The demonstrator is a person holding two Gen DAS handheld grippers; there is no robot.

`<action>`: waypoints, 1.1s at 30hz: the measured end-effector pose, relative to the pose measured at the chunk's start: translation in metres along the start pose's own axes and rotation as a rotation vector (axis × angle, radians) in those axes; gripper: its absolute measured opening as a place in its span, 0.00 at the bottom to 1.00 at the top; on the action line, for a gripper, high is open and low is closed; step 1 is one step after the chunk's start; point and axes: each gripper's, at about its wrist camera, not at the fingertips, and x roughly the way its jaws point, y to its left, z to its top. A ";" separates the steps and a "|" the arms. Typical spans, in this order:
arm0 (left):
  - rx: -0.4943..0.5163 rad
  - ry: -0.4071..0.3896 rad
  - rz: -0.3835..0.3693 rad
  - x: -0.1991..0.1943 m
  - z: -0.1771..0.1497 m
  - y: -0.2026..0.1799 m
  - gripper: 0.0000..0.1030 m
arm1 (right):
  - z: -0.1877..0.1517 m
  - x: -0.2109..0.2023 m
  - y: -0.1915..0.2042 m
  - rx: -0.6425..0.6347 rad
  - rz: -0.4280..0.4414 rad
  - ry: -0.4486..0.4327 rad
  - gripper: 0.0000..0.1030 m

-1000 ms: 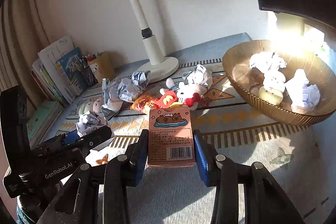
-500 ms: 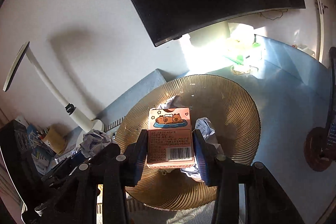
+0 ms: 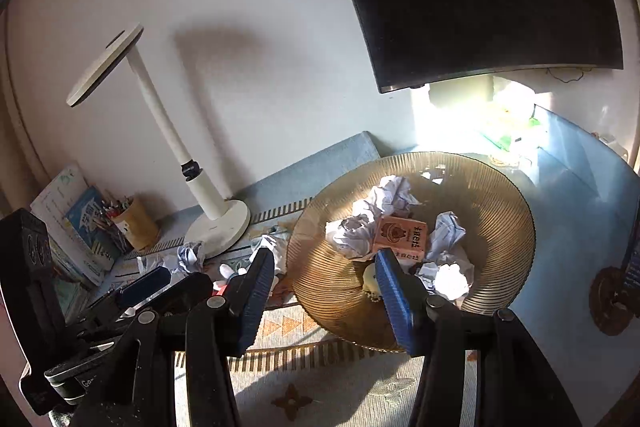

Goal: Organize objects
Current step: 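Carry the pink snack box over the amber bowl and release it, then move the right gripper back toward the Hello Kitty plush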

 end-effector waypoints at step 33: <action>-0.129 -0.015 0.319 -0.067 -0.119 0.131 0.84 | -0.118 0.088 0.092 -0.215 0.039 0.160 0.58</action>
